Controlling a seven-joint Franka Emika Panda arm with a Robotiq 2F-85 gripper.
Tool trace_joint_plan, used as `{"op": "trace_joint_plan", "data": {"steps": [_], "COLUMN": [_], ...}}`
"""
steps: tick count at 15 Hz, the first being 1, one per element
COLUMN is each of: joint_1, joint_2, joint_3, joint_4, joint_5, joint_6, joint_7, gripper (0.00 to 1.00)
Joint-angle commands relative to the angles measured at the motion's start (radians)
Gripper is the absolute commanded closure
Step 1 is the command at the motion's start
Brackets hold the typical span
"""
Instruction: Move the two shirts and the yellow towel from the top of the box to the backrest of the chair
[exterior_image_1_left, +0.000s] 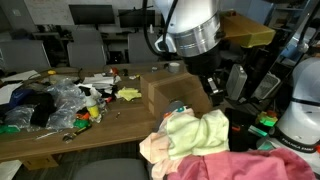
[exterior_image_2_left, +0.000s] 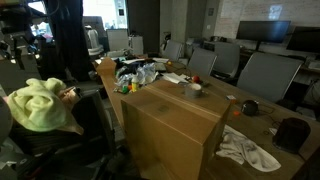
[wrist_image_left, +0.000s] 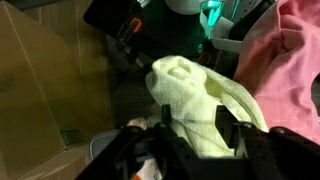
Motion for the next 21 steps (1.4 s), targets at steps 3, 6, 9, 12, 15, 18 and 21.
{"op": "trace_joint_plan", "data": {"steps": [3, 6, 9, 12, 15, 18, 21], "joint_1": [-0.015, -0.043, -0.091, -0.147, -0.203, -0.245, -0.277], "joint_2": [-0.034, -0.088, -0.147, -0.208, -0.289, -0.383, -0.512], "joint_3": [0.004, -0.012, -0.044, -0.089, -0.144, -0.201, -0.253], "joint_4": [0.001, -0.014, -0.025, -0.031, -0.067, -0.141, -0.264], "joint_5": [-0.073, -0.166, -0.258, -0.299, -0.274, -0.213, -0.117], "joint_6": [-0.003, 0.014, 0.015, 0.021, 0.028, 0.05, 0.098], "joint_7": [0.058, 0.131, 0.177, 0.226, 0.273, 0.311, 0.325], "gripper": [0.03, 0.0, 0.0, 0.0, 0.0, 0.0, 0.0]}}
